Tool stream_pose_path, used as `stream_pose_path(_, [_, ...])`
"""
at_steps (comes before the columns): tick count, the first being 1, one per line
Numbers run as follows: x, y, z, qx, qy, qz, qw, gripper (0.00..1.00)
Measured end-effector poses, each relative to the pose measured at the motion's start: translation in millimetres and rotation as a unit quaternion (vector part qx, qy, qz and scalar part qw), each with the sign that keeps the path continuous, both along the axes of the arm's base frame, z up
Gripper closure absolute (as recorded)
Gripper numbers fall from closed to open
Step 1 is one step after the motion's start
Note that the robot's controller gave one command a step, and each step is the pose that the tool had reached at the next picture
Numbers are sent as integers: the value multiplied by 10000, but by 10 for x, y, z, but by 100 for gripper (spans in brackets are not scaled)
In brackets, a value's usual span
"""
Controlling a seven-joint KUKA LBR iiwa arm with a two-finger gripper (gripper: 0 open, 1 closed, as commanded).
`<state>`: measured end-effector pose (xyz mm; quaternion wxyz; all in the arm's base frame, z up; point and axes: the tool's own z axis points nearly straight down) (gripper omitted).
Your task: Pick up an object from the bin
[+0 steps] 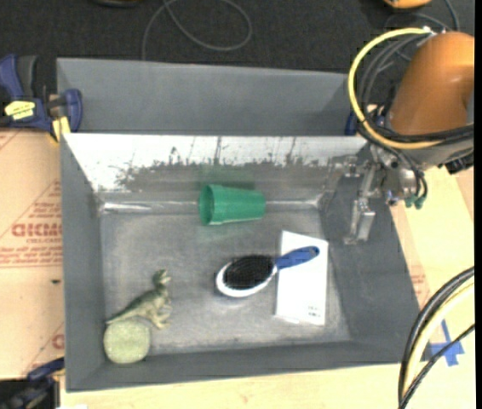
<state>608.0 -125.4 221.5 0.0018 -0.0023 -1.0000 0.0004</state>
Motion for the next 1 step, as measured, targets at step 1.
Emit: stream_pose_path(1, [15, 6, 53, -7, -43, 16, 10000, 0])
